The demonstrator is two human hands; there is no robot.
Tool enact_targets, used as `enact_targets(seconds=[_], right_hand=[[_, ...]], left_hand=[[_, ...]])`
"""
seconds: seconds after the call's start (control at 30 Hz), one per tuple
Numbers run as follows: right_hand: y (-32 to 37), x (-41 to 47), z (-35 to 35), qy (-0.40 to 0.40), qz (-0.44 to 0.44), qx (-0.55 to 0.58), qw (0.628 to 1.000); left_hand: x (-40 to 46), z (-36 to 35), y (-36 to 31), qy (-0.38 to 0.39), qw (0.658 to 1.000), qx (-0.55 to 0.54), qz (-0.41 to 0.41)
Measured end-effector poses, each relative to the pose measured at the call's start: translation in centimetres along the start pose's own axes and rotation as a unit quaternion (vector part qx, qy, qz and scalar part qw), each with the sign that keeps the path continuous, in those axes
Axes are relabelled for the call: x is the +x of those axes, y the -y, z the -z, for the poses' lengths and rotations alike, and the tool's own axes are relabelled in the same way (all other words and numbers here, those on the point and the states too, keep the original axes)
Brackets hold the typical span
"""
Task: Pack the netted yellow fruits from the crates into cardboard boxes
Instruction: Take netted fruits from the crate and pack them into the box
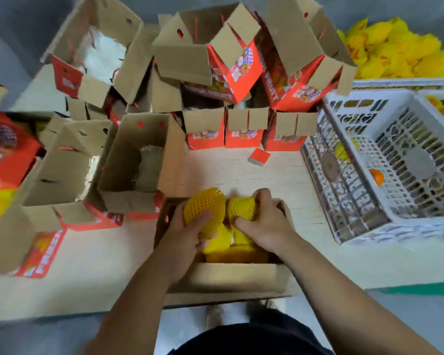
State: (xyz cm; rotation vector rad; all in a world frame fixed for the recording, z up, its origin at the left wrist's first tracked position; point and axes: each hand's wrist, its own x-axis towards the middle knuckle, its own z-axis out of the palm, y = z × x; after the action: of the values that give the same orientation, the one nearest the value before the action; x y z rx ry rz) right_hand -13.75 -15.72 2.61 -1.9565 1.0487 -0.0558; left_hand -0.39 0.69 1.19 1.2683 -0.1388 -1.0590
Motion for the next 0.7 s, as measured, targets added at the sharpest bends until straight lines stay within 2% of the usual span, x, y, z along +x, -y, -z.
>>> enact_targets(seconds=[0.07,0.13,0.23,0.27,0.33,0.37,0.43,0.5,0.57,0.63,0.67,0.7], right_hand=[[-0.7,0.4,-1.6,-0.007,0.017,-0.121,0.992],[-1.0,0.8,-2.8,0.012,-0.028,-0.234,0.972],[-0.9,1.3,-3.2,0.089,-0.098,-0.252,0.959],[-0.7,1.2,-3.0,0.088,-0.089,-0.251,0.960],[-0.2,0.8,-2.3,0.035,-0.032,-0.249,0.967],[0.1,0.4,-2.1,-0.002,0.004,-0.210,0.978],[1.5,-0.8,-1.9,-0.032,0.029,0.002,0.999],[2.6,-1.8,-2.5,0.033,0.012,0.198,0.980],[2.8,-2.0,-3.1,0.034,0.009,0.267,0.963],[2.7,-2.0,-2.8,-0.007,0.000,0.303,0.953],[2.6,-1.9,-2.6,-0.027,-0.002,0.303,0.953],[2.5,-1.8,-2.4,-0.033,0.002,0.283,0.959]], left_hand=[[0.1,0.0,0.3,-0.040,0.995,-0.077,0.056],[0.3,0.0,-0.2,-0.070,0.986,-0.113,0.103],[0.4,0.4,-0.2,-0.080,0.989,-0.072,0.102],[0.2,0.4,-0.2,-0.076,0.991,-0.060,0.093],[0.2,0.2,-0.2,-0.064,0.994,-0.032,0.078],[0.2,0.1,-0.1,-0.055,0.996,-0.011,0.070],[0.0,-1.0,-0.2,-0.019,0.998,0.034,0.055],[-0.2,-2.4,-0.8,0.032,0.996,0.044,0.072],[-0.7,-2.3,-2.1,0.054,0.994,0.059,0.070],[-0.8,0.1,-3.6,0.030,0.989,0.145,-0.020],[-0.8,1.7,-4.4,-0.007,0.969,0.229,-0.093],[-0.7,3.6,-5.0,-0.062,0.918,0.350,-0.173]])
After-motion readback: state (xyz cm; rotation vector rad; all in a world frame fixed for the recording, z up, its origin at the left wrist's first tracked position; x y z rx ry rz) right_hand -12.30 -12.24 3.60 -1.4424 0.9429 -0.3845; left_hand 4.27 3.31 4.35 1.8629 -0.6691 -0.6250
